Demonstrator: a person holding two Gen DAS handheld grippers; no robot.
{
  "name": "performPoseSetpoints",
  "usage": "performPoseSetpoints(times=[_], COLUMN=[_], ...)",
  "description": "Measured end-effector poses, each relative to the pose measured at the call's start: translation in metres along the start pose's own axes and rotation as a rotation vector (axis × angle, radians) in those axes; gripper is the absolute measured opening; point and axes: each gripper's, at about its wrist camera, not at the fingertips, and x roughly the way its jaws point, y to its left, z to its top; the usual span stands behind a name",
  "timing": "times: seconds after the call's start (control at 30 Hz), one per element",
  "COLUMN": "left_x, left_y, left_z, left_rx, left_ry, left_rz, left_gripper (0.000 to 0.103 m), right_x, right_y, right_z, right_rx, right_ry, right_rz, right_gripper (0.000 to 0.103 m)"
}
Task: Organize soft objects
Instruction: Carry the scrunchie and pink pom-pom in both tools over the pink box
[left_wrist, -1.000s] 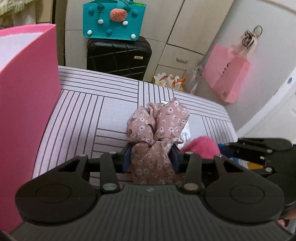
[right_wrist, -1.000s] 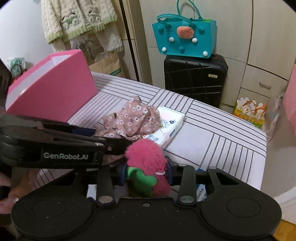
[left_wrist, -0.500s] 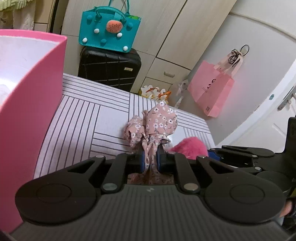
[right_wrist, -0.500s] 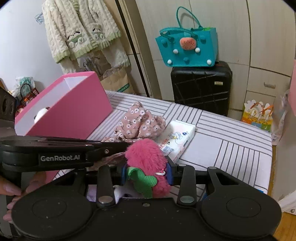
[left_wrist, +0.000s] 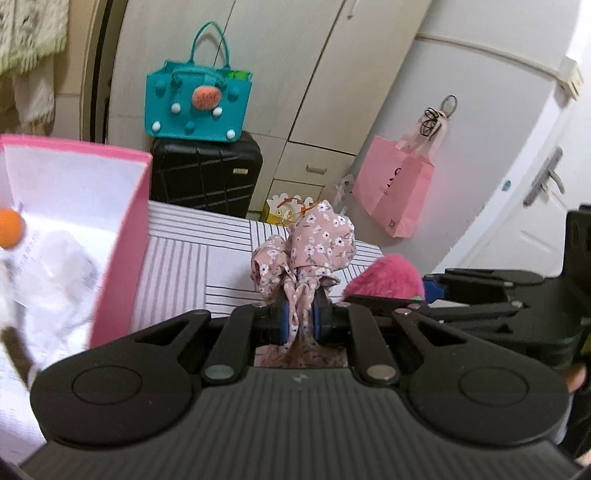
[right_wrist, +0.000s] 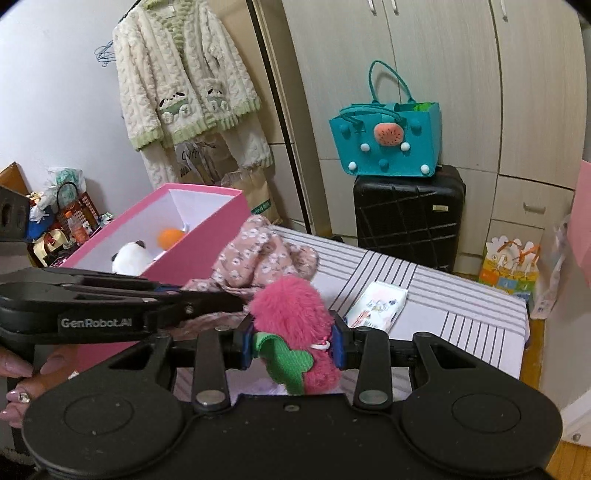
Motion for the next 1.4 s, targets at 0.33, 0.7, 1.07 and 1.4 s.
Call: performPoseSetpoints(times=[0.33,0.7,1.07,1.4], left_x=[-0.052,-0.093,-0.164,-0.202], left_y=[0.003,0.019,0.046,0.099], left_z=[-0.017,-0.045,-0.051,-0.015], left_rx=[0.099,0.125,0.181,0.138], left_ry=[0.071,0.185,0.149,0.023], left_rz=[-0.025,-0.092,-0.122,-0.036], left_gripper=[0.011,0.011,0.011,0.011], right_x=[-0.013,-0.033,-0.044,-0.014], right_y=[0.032,0.076,0.123,0.159], right_z=[-0.026,-0.055,-0.044,0.009], right_rx=[0.051,0.033,0.007,-0.059], right_ry=[0.113,0.173,0.170,0.122], right_rz=[0.038,0.036,0.099,0.192], right_gripper=[0.043,0.043,0.044,0.043])
